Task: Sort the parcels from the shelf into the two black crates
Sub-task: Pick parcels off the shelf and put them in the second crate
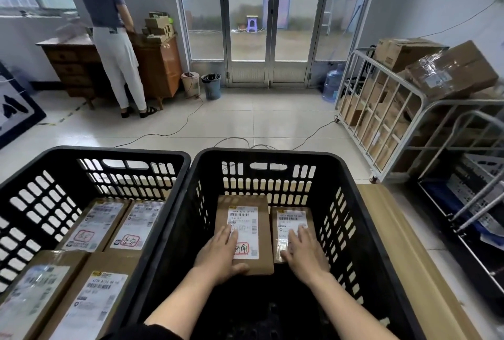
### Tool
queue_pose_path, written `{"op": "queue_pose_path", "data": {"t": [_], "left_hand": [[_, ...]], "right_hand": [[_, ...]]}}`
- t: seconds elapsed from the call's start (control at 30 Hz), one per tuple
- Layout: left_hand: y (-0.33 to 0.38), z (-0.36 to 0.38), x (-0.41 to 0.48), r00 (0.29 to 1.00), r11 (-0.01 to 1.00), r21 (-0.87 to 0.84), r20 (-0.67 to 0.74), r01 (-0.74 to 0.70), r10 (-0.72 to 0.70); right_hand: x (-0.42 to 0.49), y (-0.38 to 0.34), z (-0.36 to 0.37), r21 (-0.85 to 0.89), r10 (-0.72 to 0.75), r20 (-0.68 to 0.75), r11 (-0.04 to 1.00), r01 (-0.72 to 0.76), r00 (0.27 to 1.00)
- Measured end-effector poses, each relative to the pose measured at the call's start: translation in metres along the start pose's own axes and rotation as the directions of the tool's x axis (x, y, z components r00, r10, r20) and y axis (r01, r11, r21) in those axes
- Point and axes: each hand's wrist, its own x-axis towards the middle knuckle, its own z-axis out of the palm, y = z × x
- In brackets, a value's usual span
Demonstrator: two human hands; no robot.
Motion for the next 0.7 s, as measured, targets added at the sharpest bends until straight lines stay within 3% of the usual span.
{"op": "queue_pose_path", "data": {"t": [0.2, 0.47, 0.7], "left_hand": [[-0.004, 0.007, 0.004, 1.000, 1.000, -0.016, -0.029, -0.008, 0.008], [0.010, -0.008, 0.000, 1.000, 0.999, 0.046, 0.018, 0.022, -0.023], [0.015, -0.030, -0.018, 0.989, 0.996, 0.074, -0.140, 0.051, -0.040]], "right_hand": [[-0.002, 0.008, 0.015, -0.027, -0.022, -0.048, 0.999, 0.020, 0.999], [-0.002, -0.004, -0.005, -0.089, -0.001, 0.064, 0.996, 0.007, 0.998], [-0.020, -0.015, -0.040, -0.088, -0.022, 0.016, 0.996, 0.024, 1.000]]}}
